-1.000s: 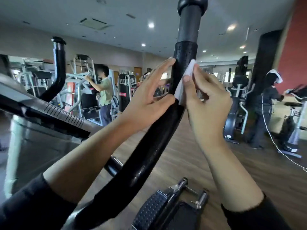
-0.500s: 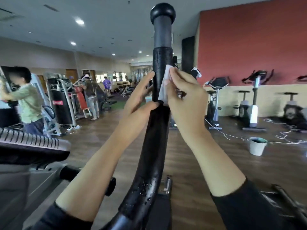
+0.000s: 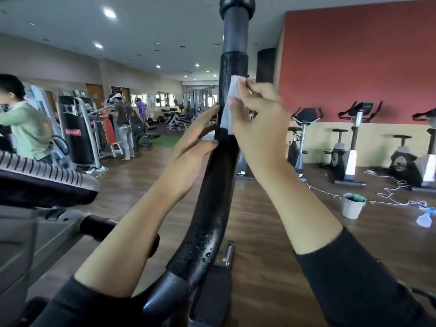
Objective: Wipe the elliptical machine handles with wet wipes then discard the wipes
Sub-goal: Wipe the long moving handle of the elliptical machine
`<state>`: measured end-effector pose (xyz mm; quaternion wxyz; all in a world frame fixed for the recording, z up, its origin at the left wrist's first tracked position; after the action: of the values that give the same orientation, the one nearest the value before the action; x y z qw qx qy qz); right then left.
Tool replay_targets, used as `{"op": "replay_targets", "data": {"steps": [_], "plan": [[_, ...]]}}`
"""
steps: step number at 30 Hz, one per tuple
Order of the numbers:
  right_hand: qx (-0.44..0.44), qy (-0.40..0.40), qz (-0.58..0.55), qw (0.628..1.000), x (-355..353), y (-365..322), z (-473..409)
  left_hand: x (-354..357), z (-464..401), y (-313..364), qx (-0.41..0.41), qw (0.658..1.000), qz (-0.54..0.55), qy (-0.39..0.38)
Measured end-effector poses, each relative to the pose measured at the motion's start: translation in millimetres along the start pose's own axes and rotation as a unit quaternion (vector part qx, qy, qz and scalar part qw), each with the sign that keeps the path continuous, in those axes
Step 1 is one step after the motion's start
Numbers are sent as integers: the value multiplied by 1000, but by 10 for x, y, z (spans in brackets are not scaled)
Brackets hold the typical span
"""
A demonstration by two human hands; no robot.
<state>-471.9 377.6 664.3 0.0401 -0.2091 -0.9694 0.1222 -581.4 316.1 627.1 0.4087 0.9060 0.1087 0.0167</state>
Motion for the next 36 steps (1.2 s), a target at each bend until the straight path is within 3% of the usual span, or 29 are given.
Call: {"op": "replay_targets", "data": {"steps": [6,14,21,26,36], "plan": [[-1,5,54,999,147,-134,-374,-22,184,-38,-20,1000,7,-11],[51,-46,69,995,-75,-199,348,-50,364,20,-56,996,60,-25],[95,-81,134,983,-54,-313,171,-105,563,59,-114,988,100,-35],[151,-137,142,969,-284,-487,505,-163,838,26,-153,981,117,-38],[168,-174,199,950,-294,-616,509,-206,1186,42,-191,972,131,-41]]}}
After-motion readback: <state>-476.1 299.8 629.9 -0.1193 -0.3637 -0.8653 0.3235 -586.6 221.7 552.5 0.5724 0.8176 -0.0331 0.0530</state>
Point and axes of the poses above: each hand's wrist, its own z-axis away from the middle knuckle, its own x-axis out of the palm, y = z × x, the point moved 1 cm from there along -z, towards the middle knuckle, and after that the axes turned 5 degrees about z, right-handed, at the moved point
